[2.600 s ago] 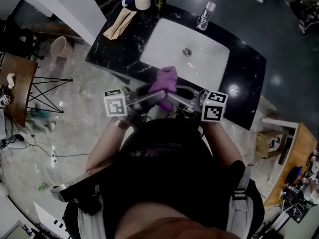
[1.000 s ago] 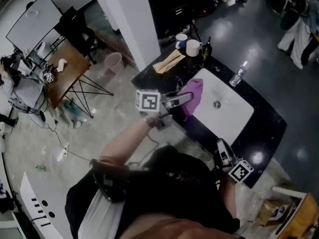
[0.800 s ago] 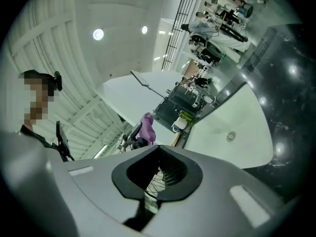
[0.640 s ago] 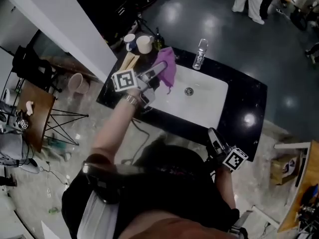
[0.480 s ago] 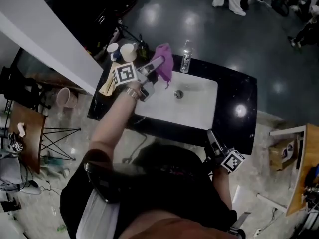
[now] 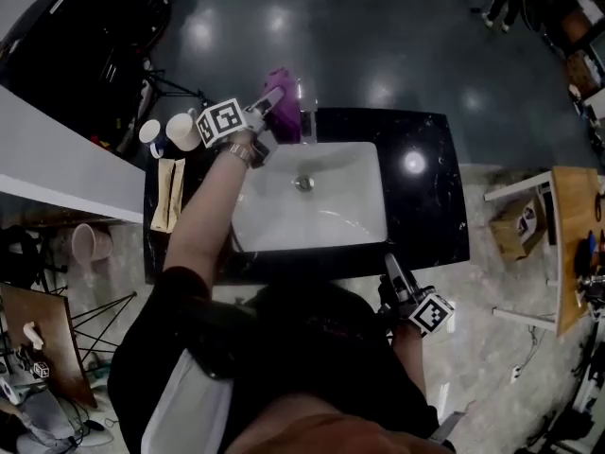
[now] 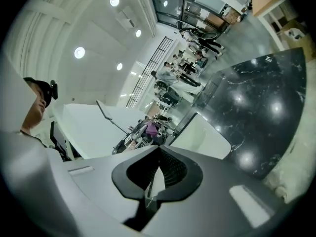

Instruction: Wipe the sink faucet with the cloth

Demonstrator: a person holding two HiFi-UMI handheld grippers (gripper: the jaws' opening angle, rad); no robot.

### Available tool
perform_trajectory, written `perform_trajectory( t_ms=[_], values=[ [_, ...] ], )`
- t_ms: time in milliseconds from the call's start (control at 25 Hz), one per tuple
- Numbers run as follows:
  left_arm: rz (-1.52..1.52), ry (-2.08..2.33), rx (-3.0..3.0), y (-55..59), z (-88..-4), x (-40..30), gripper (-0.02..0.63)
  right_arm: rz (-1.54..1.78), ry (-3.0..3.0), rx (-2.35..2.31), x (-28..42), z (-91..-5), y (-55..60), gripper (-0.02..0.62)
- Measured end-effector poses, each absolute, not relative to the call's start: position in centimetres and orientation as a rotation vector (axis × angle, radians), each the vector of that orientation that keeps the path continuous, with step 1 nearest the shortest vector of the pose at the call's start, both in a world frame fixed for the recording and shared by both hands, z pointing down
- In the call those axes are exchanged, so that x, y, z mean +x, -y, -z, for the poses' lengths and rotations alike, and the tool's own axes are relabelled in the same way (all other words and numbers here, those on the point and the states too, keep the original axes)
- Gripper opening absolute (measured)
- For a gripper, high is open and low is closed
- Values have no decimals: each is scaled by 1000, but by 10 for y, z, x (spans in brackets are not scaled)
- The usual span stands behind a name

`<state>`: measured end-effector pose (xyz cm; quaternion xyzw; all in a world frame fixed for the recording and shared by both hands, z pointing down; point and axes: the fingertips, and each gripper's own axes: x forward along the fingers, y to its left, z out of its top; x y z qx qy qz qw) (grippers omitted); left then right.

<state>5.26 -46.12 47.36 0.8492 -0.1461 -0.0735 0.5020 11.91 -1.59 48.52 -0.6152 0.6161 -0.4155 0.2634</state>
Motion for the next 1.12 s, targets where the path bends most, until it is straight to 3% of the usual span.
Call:
perform_trajectory(
  t_ms=[320,520,1120],
  values=[
    [-1,391,1982,475,-558,76,127,1126,-1521,-1753,110,-500,2,11],
    [-291,510,2011,470,-612,77,126,1115,-1489,-1763,106,-502,-4,11],
    [-625,599,2121,465,-635,78,123,1118,-1507,-1772,105,-493,-7,11]
  ],
)
